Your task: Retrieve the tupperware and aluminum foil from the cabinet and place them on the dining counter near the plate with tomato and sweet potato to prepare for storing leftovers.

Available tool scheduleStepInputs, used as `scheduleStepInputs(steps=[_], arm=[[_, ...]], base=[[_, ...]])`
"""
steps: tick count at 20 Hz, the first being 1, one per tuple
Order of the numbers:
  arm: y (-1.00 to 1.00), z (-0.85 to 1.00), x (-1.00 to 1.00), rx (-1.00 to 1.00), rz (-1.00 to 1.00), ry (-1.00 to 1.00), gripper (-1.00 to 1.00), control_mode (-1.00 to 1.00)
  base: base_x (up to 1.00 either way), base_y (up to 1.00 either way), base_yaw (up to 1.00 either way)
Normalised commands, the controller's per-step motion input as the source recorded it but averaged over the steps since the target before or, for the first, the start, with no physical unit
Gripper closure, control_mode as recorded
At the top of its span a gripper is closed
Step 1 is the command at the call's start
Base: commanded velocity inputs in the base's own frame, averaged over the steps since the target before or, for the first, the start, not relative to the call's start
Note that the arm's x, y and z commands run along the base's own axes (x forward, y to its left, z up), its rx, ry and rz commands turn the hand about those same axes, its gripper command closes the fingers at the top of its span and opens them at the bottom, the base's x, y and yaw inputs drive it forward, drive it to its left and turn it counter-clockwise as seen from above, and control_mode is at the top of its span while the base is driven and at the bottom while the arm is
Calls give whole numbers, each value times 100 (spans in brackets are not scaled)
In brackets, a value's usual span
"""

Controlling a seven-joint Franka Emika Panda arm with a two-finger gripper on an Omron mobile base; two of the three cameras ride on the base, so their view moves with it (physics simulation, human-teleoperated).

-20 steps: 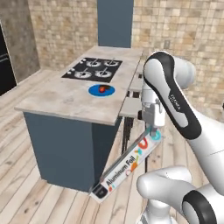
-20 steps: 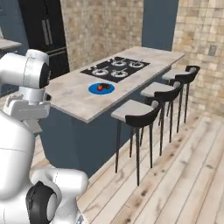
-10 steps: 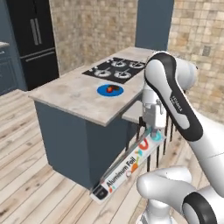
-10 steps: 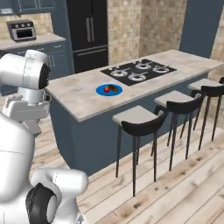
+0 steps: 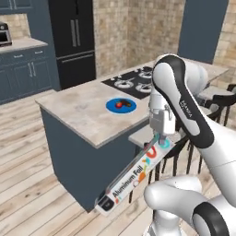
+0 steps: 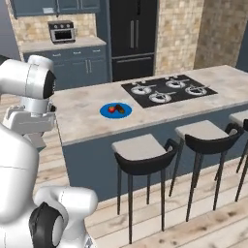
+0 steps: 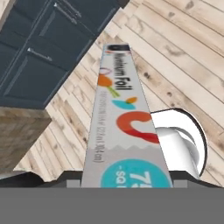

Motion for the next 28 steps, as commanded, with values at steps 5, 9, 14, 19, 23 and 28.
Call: scheduleStepInputs(steps=[5,9,14,19,23,28], arm=[[0,0,0,0,0,0,100,100],[0,0,0,0,0,0,100,100],[0,0,0,0,0,0,100,100],[-6,5,13,1,1,-8,100,-100],[-20,33,72,4,1,-41,100,-100],[-31,52,69,5,0,-42,100,-100]], base=[[66,-95,38],[79,-78,32],[87,-61,23],[60,-36,8],[0,0,0],[0,0,0]])
